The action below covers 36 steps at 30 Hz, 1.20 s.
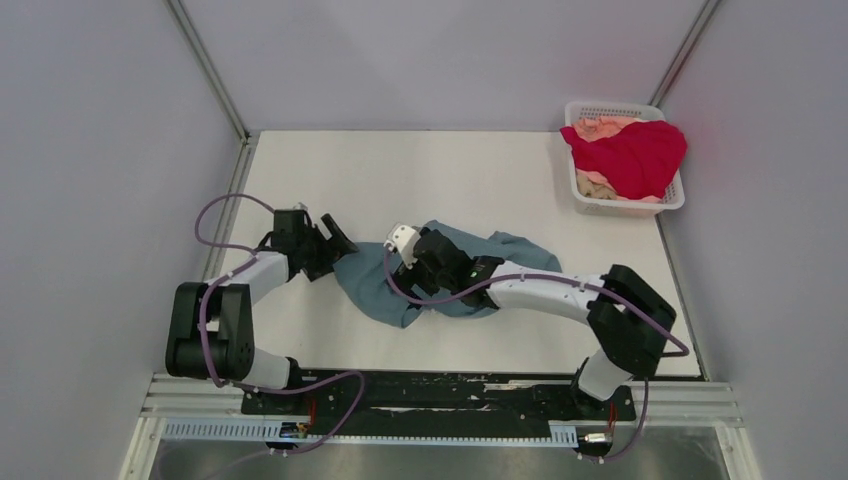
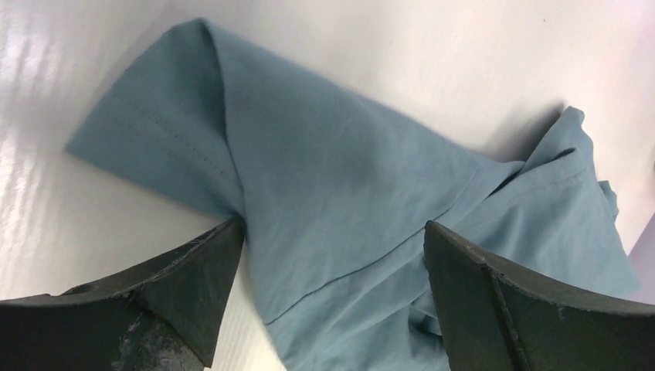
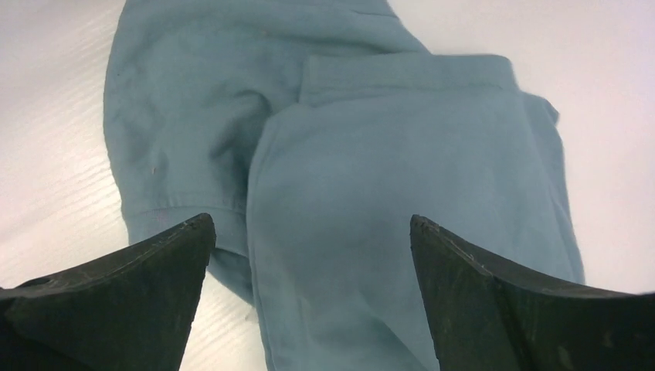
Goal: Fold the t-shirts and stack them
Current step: Flatten out the tshirt
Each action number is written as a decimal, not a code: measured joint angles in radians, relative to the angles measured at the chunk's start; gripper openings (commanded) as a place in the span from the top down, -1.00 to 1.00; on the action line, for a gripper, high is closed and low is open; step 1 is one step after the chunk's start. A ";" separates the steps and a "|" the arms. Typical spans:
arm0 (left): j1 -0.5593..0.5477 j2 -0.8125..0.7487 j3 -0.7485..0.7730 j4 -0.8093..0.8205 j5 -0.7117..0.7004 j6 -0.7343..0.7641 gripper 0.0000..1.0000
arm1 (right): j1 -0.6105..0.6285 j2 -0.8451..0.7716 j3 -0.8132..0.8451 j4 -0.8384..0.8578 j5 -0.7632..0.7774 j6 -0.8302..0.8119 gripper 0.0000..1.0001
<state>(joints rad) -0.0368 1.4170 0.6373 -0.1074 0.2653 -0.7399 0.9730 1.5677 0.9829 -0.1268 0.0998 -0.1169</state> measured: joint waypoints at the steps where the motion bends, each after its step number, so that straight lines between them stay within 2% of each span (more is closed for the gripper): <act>1: -0.008 0.010 0.005 0.009 0.001 -0.001 -0.65 | 0.021 0.039 0.021 0.000 0.014 -0.016 -1.00; 3: -0.023 0.028 0.008 0.024 0.002 -0.006 -0.38 | 0.053 0.112 0.060 0.004 0.049 -0.042 -0.98; 5: -0.035 0.041 0.009 0.031 0.002 -0.014 -0.02 | 0.078 0.181 0.100 0.005 0.094 -0.055 -0.95; 6: -0.042 0.050 0.009 0.031 0.000 -0.015 0.31 | 0.087 0.211 0.118 0.005 0.119 -0.059 -0.93; 7: -0.048 0.057 0.009 0.030 -0.003 -0.018 0.55 | 0.094 0.240 0.135 0.006 0.146 -0.061 -0.91; 8: -0.054 0.064 0.009 0.029 -0.005 -0.021 0.91 | 0.097 0.264 0.150 0.006 0.176 -0.061 -0.89; 9: -0.058 0.072 0.009 0.029 -0.008 -0.020 0.97 | 0.097 0.279 0.157 0.007 0.203 -0.060 -0.88; 16: -0.066 0.080 0.009 0.021 -0.033 -0.018 1.00 | 0.089 0.297 0.159 0.032 0.366 -0.022 -0.80; 24: -0.066 0.006 -0.012 0.018 -0.087 -0.017 1.00 | 0.048 0.256 0.110 0.064 0.408 0.023 -0.57; 26: -0.066 -0.019 -0.016 0.015 -0.099 -0.016 1.00 | 0.036 0.234 0.085 0.069 0.422 0.031 -0.45; 36: -0.066 -0.042 -0.020 0.005 -0.135 -0.016 1.00 | -0.040 0.029 -0.048 0.074 0.415 0.092 0.52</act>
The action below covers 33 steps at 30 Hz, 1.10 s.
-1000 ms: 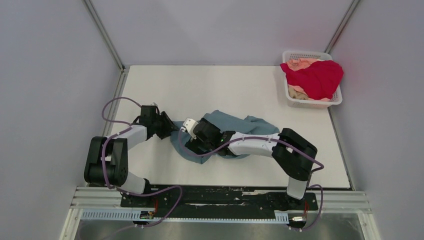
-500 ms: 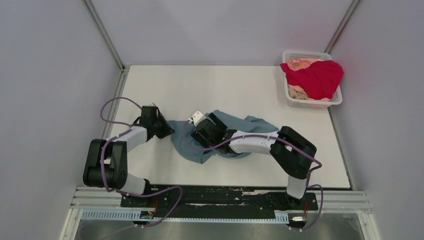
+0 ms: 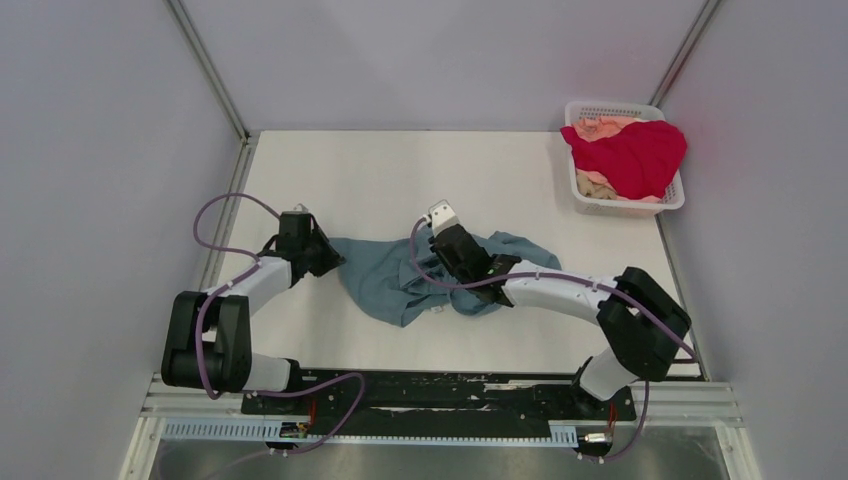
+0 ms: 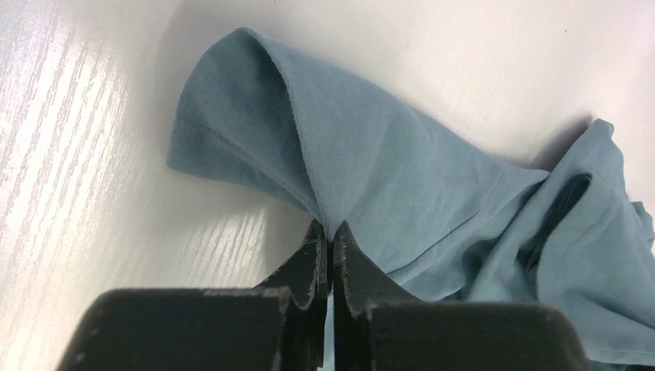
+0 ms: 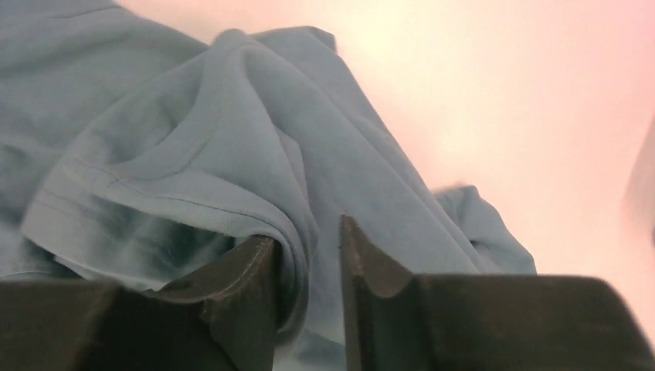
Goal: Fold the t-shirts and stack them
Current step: Flatten out the tshirt
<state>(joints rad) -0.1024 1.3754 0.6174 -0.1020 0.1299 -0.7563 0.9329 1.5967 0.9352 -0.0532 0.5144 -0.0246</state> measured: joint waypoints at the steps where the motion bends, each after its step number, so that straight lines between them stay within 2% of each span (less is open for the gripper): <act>1: 0.000 0.000 0.000 0.000 -0.002 0.000 1.00 | -0.009 -0.018 -0.014 0.002 -0.010 0.010 0.65; 3: 0.000 0.000 0.000 -0.002 -0.007 0.000 1.00 | -0.047 -0.049 -0.042 0.002 -0.039 0.030 0.95; 4: 0.000 0.000 0.000 -0.003 -0.009 0.000 1.00 | -0.062 -0.061 -0.054 0.002 -0.060 0.039 0.99; 10: 0.000 0.000 0.000 -0.012 -0.016 0.001 1.00 | -0.127 -0.105 -0.096 0.014 -0.199 0.081 1.00; 15: 0.000 -0.043 0.002 -0.035 -0.027 0.003 1.00 | -0.164 -0.172 -0.097 0.013 -0.199 0.113 1.00; 24: -0.001 -0.431 0.101 -0.066 -0.068 0.015 1.00 | -0.280 -0.502 -0.008 0.030 -0.137 0.107 1.00; 33: -0.001 -0.779 0.262 -0.089 -0.121 0.057 1.00 | -0.280 -0.759 0.162 0.080 -0.206 -0.024 1.00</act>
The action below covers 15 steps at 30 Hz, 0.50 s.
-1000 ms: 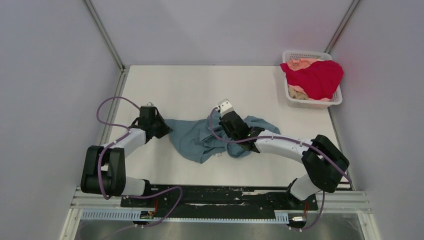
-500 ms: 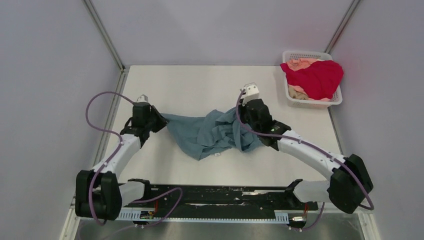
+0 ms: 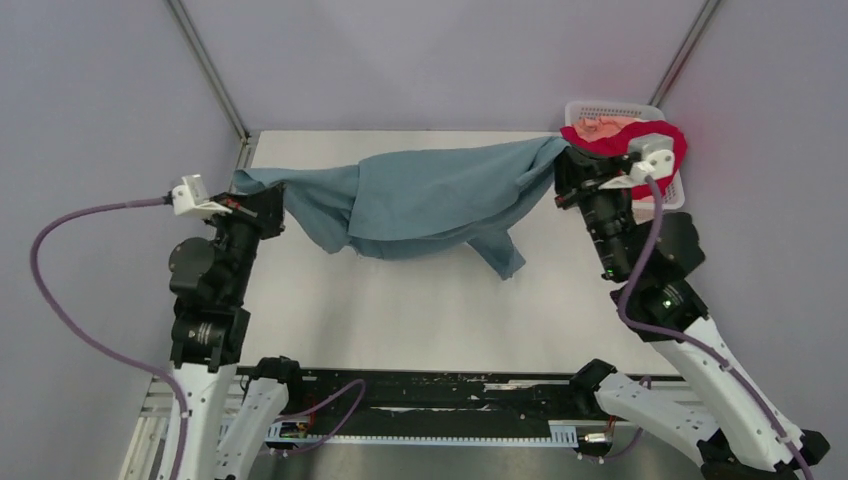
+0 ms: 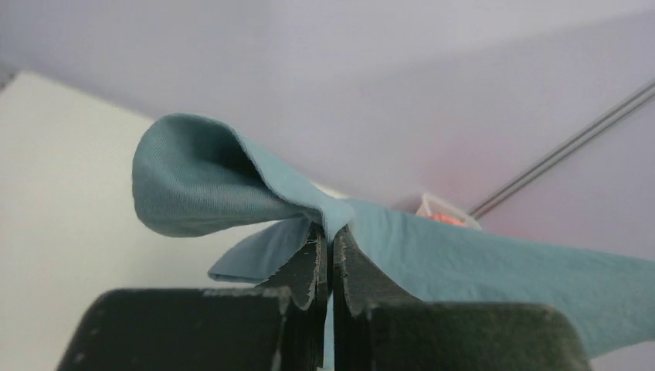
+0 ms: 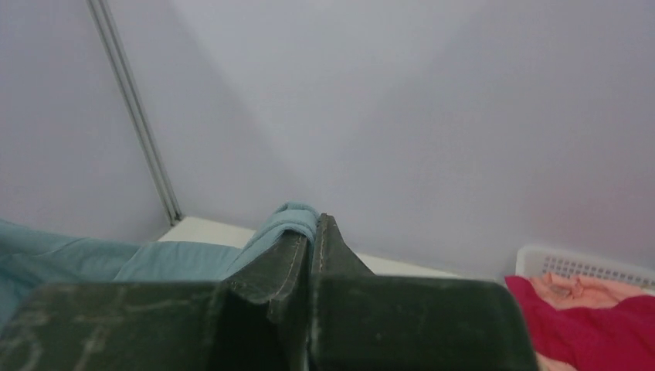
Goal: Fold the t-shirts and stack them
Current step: Flatten out the tshirt
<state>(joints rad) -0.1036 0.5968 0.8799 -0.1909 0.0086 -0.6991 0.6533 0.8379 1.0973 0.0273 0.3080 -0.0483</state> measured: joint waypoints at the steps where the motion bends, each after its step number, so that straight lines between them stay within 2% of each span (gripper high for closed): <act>1: 0.000 -0.018 0.026 -0.005 -0.011 0.010 1.00 | 0.000 -0.023 0.019 0.000 -0.014 -0.011 1.00; 10: 0.000 -0.157 0.322 -0.049 -0.105 0.105 1.00 | 0.000 -0.169 0.222 -0.021 -0.093 -0.041 1.00; 15: 0.000 -0.161 0.409 -0.055 -0.161 0.150 1.00 | 0.000 -0.205 0.296 -0.032 -0.075 -0.045 1.00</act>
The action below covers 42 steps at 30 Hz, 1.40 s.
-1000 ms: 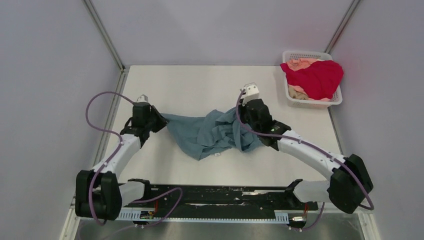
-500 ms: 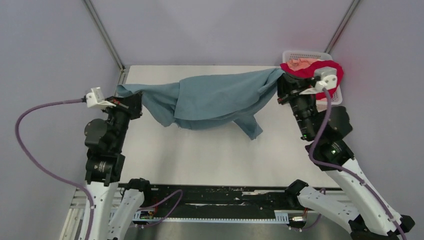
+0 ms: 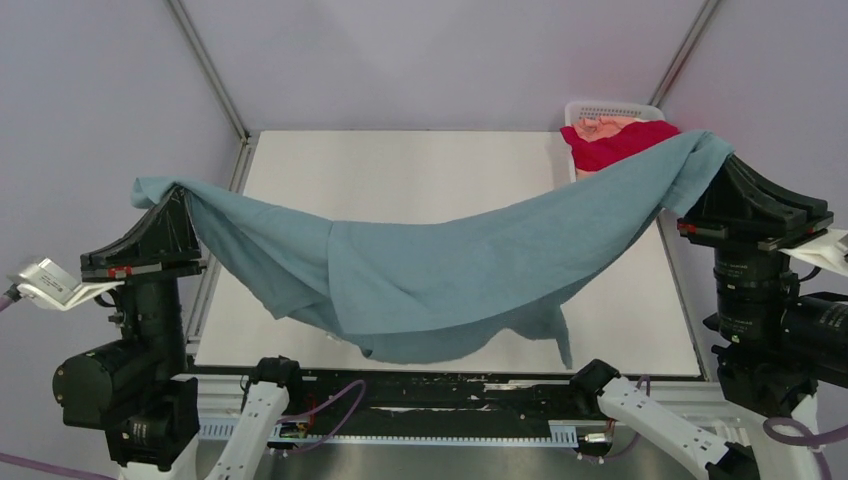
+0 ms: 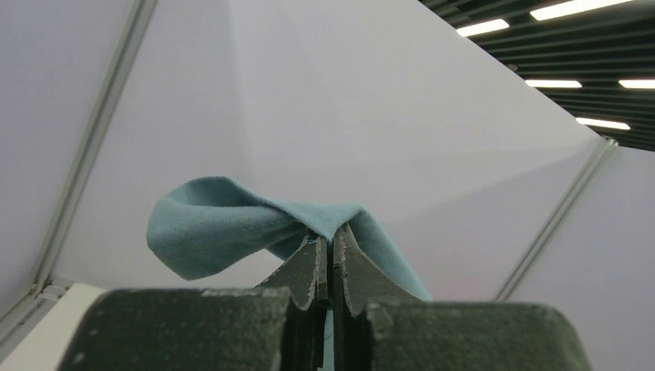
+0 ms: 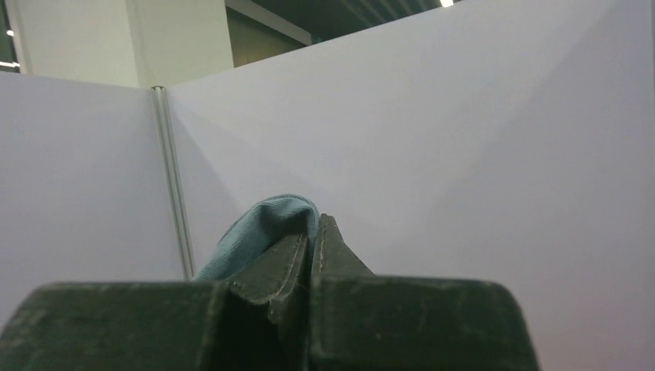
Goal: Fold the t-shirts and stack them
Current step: Flatten out the tshirt
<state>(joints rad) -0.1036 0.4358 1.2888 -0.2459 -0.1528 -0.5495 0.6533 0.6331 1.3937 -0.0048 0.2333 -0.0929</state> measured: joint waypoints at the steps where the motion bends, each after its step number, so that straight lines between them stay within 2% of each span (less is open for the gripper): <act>1: 0.000 0.003 0.004 -0.002 -0.016 0.006 1.00 | 0.000 0.000 0.002 0.000 0.012 0.000 1.00; 4: 0.000 0.038 0.009 -0.007 -0.082 0.021 1.00 | 0.000 0.012 -0.016 -0.014 0.084 -0.002 1.00; 7: 0.000 0.122 -0.013 -0.003 -0.166 0.021 1.00 | 0.000 0.058 -0.081 -0.010 0.246 -0.005 1.00; 11: 0.001 0.308 -0.170 0.021 -0.238 -0.008 1.00 | -0.026 0.184 -0.271 0.004 0.493 0.031 0.99; 12: 0.002 0.369 -0.220 0.022 -0.244 -0.022 0.90 | -0.049 0.229 -0.334 -0.007 0.531 0.063 0.92; 13: 0.006 0.436 -0.270 0.019 -0.246 -0.040 0.67 | -0.076 0.269 -0.386 -0.028 0.551 0.098 0.72; 14: 0.016 0.535 -0.321 0.006 -0.235 -0.063 -0.12 | -0.116 0.325 -0.439 -0.058 0.540 0.151 0.38; 15: 0.026 0.625 -0.349 -0.014 -0.214 -0.078 -0.78 | -0.176 0.391 -0.493 -0.101 0.507 0.210 -0.07; 16: 0.037 0.699 -0.364 -0.043 -0.194 -0.087 -0.89 | -0.234 0.448 -0.533 -0.142 0.474 0.263 -0.53; 17: 0.051 0.776 -0.369 -0.086 -0.172 -0.103 -0.97 | -0.303 0.504 -0.568 -0.187 0.440 0.313 -0.77; 19: 0.074 0.889 -0.366 -0.147 -0.146 -0.127 -1.00 | -0.415 0.587 -0.612 -0.278 0.398 0.392 -0.99; 21: 0.088 0.917 -0.365 -0.186 -0.130 -0.143 -1.00 | -0.467 0.609 -0.621 -0.338 0.370 0.433 -1.00; 26: 0.093 0.812 -0.367 -0.151 -0.070 -0.153 -1.00 | -0.458 0.578 -0.571 -0.351 0.242 0.458 -1.00; 29: 0.092 0.735 -0.380 -0.097 0.003 -0.159 -1.00 | -0.429 0.546 -0.546 -0.303 0.135 0.418 -1.00; 32: 0.090 0.694 -0.440 -0.024 0.121 -0.176 -1.00 | -0.320 0.542 -0.545 -0.198 -0.011 0.317 -1.00; 35: 0.076 0.688 -0.540 0.035 0.230 -0.209 -1.00 | -0.178 0.631 -0.513 -0.118 -0.156 0.230 -1.00; 39: 0.024 0.682 -0.695 0.096 0.331 -0.268 -1.00 | 0.003 0.904 -0.360 -0.071 -0.252 0.145 -0.96; 42: -0.011 0.680 -0.768 0.123 0.377 -0.303 -1.00 | 0.087 1.129 -0.203 -0.056 -0.276 0.111 -0.95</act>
<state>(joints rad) -0.1150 1.1160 0.5205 -0.1230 0.2237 -0.8524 0.7403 1.7618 1.1912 -0.0612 -0.0429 0.0185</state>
